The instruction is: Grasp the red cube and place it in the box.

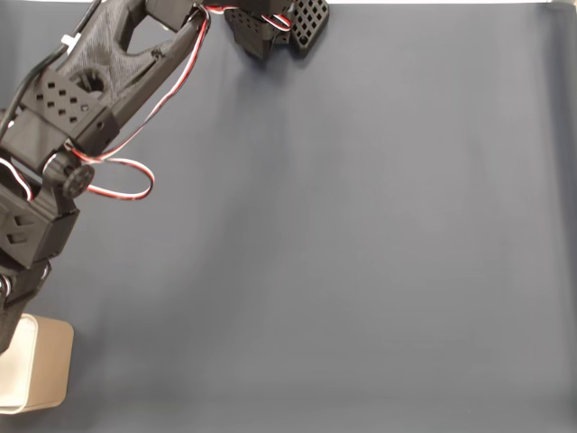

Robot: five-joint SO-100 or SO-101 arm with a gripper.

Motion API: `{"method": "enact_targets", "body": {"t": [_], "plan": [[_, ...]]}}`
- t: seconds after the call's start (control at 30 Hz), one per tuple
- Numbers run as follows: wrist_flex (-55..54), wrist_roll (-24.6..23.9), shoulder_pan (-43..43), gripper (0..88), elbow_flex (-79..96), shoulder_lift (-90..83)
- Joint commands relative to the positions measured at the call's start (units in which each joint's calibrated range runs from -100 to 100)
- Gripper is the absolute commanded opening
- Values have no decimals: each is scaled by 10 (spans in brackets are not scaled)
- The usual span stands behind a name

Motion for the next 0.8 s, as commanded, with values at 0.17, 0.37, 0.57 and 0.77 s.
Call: {"method": "enact_targets", "body": {"t": [0.17, 0.37, 0.57, 0.77], "plan": [[-20, 6, -9, 0, -34, -5], [-20, 5, -10, 1, -34, -4], [-29, 0, -11, 247, -36, -4], [-29, -3, -13, 411, -38, -4]]}}
